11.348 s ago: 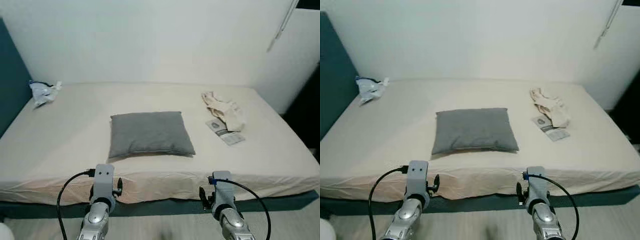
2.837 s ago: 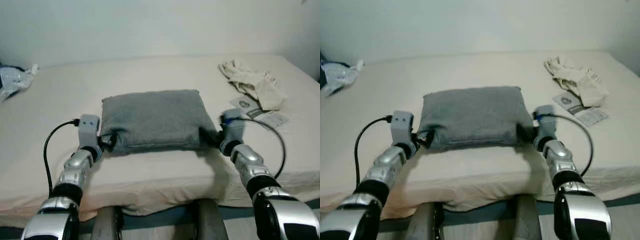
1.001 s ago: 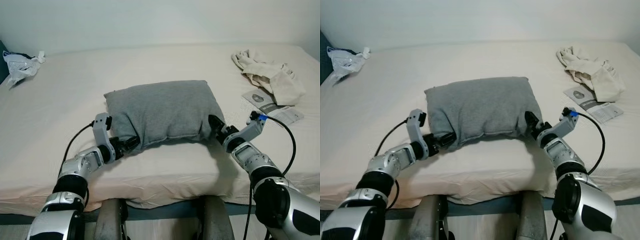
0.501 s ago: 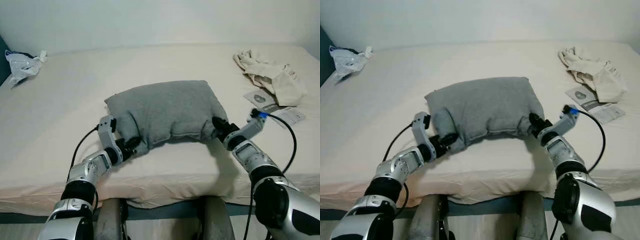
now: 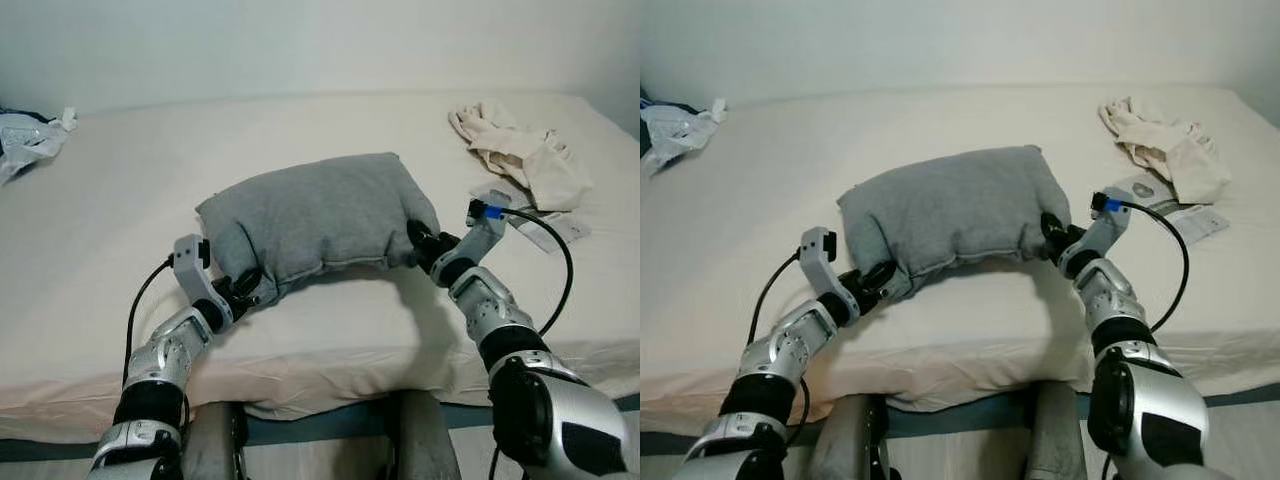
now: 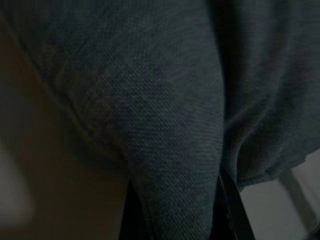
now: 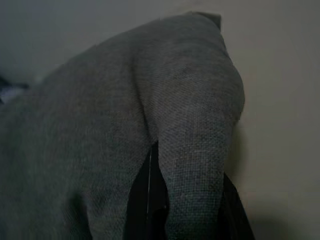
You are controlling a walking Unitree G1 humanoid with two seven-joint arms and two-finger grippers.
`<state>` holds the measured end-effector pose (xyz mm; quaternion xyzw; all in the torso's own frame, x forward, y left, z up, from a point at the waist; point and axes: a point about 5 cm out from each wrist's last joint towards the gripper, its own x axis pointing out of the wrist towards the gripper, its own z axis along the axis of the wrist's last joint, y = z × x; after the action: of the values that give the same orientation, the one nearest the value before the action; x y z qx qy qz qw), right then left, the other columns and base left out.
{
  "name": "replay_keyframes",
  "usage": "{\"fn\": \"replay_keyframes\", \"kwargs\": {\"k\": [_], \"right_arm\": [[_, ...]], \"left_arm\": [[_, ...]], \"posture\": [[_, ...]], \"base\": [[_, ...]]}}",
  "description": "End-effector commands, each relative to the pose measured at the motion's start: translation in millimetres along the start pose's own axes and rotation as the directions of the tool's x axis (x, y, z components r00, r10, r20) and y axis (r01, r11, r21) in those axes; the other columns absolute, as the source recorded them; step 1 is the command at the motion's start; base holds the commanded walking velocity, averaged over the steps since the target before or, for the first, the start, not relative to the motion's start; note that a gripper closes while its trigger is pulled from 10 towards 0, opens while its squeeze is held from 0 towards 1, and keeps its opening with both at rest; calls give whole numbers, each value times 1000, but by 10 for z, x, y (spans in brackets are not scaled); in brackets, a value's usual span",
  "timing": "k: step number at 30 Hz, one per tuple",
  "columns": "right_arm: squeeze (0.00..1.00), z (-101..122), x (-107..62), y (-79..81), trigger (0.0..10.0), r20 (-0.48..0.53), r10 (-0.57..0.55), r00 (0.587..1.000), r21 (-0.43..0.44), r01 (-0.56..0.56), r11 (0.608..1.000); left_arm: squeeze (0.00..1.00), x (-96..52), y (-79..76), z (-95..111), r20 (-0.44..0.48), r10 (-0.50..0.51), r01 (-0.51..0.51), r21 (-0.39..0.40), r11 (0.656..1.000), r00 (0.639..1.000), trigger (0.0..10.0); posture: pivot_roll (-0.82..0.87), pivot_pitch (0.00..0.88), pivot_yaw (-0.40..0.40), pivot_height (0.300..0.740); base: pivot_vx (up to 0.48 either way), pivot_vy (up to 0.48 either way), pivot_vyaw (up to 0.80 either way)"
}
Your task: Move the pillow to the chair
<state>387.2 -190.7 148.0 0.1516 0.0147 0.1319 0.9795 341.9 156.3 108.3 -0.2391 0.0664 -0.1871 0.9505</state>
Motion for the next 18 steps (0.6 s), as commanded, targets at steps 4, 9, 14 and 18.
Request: {"fn": "replay_keyframes", "kwargs": {"k": [4,9,14,18], "right_arm": [[0,56,66,236,10000,82,29,996,-247,-8,969],[0,141,92,360,10000,157,52,986,-260,-9,966],[0,116,77,464,10000,182,73,981,-311,-13,950],[0,57,32,484,10000,209,66,976,-283,-5,959]], "left_arm": [[0,7,-225,237,155,-31,2,187,982,987,10000],[0,-22,-298,388,249,-13,-58,276,959,968,10000],[0,-44,-244,400,305,111,-203,290,935,946,10000],[0,-105,-234,391,365,167,-288,307,907,916,10000]], "posture": [[27,74,-33,555],[29,71,-39,555],[31,65,-39,555],[30,64,-38,555]], "base": [[0,0,0],[0,0,0],[0,0,0],[0,0,0]]}}
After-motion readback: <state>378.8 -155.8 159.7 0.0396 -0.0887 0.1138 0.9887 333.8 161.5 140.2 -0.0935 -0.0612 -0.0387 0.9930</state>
